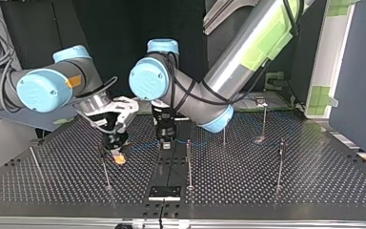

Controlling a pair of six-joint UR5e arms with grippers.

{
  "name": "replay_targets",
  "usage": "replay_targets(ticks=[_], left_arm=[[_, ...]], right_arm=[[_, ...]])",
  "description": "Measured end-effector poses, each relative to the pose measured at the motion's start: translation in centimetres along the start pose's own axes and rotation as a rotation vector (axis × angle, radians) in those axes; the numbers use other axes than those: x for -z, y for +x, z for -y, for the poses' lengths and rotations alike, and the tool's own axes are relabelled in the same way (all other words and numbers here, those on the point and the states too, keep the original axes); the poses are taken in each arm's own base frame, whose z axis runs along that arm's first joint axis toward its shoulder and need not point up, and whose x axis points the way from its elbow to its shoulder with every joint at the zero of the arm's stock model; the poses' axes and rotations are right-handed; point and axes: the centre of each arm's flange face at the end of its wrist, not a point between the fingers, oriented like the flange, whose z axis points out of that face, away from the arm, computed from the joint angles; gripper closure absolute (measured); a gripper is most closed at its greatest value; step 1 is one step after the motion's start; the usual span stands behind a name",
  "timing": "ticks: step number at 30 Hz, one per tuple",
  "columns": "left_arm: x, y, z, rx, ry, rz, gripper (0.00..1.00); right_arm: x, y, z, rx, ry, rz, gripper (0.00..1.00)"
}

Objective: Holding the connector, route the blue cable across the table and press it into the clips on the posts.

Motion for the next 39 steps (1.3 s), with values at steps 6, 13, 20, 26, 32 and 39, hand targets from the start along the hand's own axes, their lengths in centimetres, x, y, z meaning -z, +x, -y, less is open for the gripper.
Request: replay_targets(ticks=[6, 13, 20, 26, 32, 39], left_arm=[[1.3, -1.2, -0.3, 0.028, 0.027, 0.035, 1.0], [1.5, -1.0, -1.2, 0.056, 0.07, 0.05, 1.0], [0.6, 1.8, -2.2, 0.054, 0.094, 0.032, 1.0], [0.0, 6.6, -2.7, 0.031, 0.094, -0.009, 1.0], [-0.3, 10.7, -3.8, 0.023, 0.082, -0.04, 1.0], [-0.1, 13.2, -4.9, 0.024, 0.103, -0.051, 1.0]], right_arm=[[0.3, -1.6, 0.2, -0.007, 0.001, 0.032, 1.0], [0.6, -2.7, 0.2, -0.014, -0.001, 0.057, 1.0], [1.0, -3.6, 0.0, -0.018, -0.007, 0.074, 1.0], [1.4, -5.3, -0.1, -0.018, -0.012, 0.109, 1.0], [1.9, -7.0, -0.5, -0.019, -0.023, 0.143, 1.0], [2.4, -9.5, -1.9, -0.008, -0.057, 0.18, 1.0]])
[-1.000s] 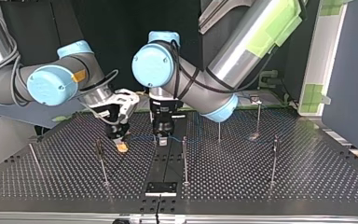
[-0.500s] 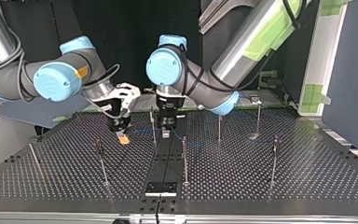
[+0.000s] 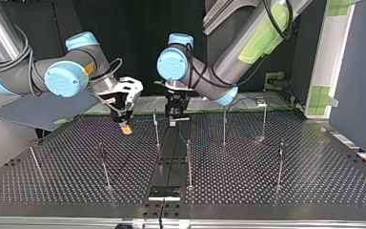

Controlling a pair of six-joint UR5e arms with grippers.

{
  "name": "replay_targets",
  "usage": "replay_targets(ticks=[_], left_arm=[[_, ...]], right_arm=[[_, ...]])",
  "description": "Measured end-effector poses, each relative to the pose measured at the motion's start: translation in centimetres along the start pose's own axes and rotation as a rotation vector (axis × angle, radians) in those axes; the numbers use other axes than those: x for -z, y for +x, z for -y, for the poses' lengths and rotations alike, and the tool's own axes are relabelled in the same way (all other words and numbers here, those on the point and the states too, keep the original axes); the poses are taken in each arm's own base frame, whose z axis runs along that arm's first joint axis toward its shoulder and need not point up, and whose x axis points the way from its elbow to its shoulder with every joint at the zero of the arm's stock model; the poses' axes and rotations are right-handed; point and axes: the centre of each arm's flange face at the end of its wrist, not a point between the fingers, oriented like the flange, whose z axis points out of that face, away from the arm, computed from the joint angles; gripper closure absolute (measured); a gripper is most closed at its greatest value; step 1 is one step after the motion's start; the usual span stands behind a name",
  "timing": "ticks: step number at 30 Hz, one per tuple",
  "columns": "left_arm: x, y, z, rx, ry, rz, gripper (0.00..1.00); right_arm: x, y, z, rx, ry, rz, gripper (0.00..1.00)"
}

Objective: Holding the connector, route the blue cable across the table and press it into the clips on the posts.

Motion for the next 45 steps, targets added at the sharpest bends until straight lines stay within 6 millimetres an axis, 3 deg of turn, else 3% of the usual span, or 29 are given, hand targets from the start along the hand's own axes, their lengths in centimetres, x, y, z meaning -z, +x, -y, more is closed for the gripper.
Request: replay_targets(ticks=[3, 16, 19, 25, 30, 45], left_arm=[[0.2, 1.2, -0.3, -0.001, 0.019, -0.01, 1.0], [1.2, 11.8, -3.0, -0.024, 0.077, -0.134, 1.0], [1.7, 13.1, -3.5, -0.019, 0.08, -0.145, 1.0], [2.7, 14.6, -4.5, -0.014, 0.084, -0.15, 1.0], [3.3, 15.6, -5.0, -0.004, 0.1, -0.153, 1.0], [-0.6, 17.1, -3.3, 0.019, 0.161, -0.128, 1.0]], right_arm=[[0.0, -1.1, -0.5, 0.012, -0.01, 0.013, 1.0], [0.2, -6.6, -1.4, 0.002, -0.026, 0.069, 1.0], [-0.1, -8.5, -1.7, -0.002, -0.03, 0.089, 1.0], [-0.7, -12.6, -2.4, -0.023, -0.04, 0.152, 1.0], [-1.3, -14.3, -3.1, -0.038, -0.052, 0.182, 1.0], [-2.6, -13.7, -6.5, -0.05, -0.093, 0.109, 1.0]])
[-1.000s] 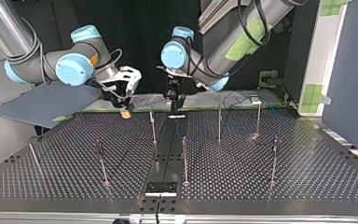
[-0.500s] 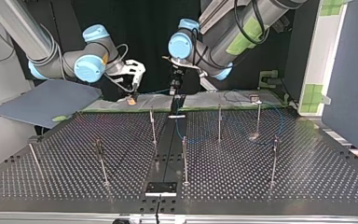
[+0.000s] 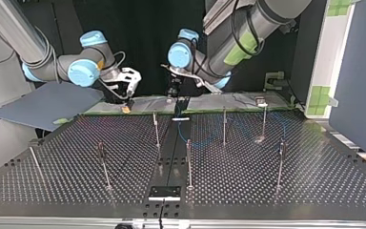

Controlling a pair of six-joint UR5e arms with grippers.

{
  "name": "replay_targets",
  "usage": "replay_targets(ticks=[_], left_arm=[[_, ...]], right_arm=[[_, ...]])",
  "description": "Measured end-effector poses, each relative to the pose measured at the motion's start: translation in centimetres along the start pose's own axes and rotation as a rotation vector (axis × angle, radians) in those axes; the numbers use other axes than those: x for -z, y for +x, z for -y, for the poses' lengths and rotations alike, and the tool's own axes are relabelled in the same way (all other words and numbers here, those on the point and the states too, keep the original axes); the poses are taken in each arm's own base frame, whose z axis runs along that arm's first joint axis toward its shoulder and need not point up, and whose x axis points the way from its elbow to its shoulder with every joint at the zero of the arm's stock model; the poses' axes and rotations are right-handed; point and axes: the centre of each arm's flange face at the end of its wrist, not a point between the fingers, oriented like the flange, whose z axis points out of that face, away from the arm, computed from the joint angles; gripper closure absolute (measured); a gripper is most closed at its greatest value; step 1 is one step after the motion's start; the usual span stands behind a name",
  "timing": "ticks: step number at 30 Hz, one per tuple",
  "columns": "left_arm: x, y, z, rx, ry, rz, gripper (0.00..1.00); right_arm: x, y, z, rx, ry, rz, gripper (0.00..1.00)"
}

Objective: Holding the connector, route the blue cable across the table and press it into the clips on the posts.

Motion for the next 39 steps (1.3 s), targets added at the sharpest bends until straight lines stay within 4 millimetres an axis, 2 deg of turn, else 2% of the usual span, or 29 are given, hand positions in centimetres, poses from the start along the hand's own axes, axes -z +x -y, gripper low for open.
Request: replay_targets(ticks=[12, 18, 28, 32, 39], left_arm=[[-3.3, -3.8, 0.5, 0.018, 0.009, 0.061, 1.0], [-4.2, -4.9, -0.2, 0.023, 0.005, 0.074, 1.0], [-6.7, -8.5, -2.1, 0.031, -0.002, 0.094, 1.0], [-7.2, -9.2, -3.0, 0.032, -0.006, 0.089, 1.0], [-7.3, -9.4, -3.5, 0.032, -0.006, 0.079, 1.0]], right_arm=[[-1.1, 0.4, -2.1, -0.008, -0.015, -0.046, 1.0], [-1.8, 0.1, -2.9, -0.011, -0.022, -0.043, 1.0], [-2.6, 1.1, -4.3, -0.018, -0.038, -0.063, 1.0], [-2.9, 2.0, -4.8, -0.019, -0.042, -0.08, 1.0], [-3.1, 3.1, -5.5, -0.02, -0.047, -0.098, 1.0]])
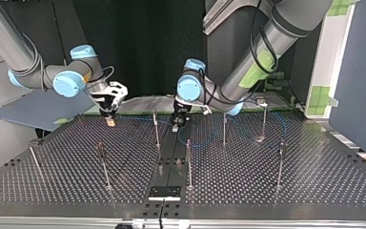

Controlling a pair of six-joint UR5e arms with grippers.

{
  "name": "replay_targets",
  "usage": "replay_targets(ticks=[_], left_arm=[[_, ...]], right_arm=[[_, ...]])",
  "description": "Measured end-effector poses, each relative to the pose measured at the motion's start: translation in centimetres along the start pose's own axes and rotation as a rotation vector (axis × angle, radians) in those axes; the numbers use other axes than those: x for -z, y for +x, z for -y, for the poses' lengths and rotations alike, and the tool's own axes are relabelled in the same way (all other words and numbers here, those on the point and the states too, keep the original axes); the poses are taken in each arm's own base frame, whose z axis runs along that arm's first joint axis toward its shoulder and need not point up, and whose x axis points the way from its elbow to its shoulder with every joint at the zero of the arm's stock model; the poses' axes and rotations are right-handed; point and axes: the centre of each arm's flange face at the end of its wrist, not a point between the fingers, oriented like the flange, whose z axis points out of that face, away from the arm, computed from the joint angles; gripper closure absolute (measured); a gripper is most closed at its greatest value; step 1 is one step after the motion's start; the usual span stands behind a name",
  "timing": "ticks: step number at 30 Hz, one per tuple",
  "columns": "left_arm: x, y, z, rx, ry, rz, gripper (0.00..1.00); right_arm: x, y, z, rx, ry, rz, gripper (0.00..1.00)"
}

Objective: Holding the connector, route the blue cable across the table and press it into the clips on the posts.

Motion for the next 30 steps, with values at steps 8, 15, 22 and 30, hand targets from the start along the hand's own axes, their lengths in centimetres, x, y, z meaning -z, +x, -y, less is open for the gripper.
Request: replay_targets(ticks=[8, 15, 22, 30], left_arm=[[0.6, 0.6, 0.6, -0.015, -0.001, -0.04, 0.33], [1.6, 1.3, 1.5, -0.062, -0.008, -0.086, 0.0], [3.2, 0.5, 3.3, -0.119, -0.016, -0.119, 0.0], [5.8, -0.4, 6.6, -0.162, -0.008, -0.151, 0.0]], right_arm=[[-0.1, 0.2, -0.4, -0.002, -0.005, -0.002, 1.0], [-0.1, 0.2, -0.8, -0.004, -0.011, -0.002, 1.0], [0.0, 0.2, -1.2, -0.007, -0.017, 0.002, 1.0], [0.1, 0.3, -2.3, -0.015, -0.036, 0.015, 1.0]])
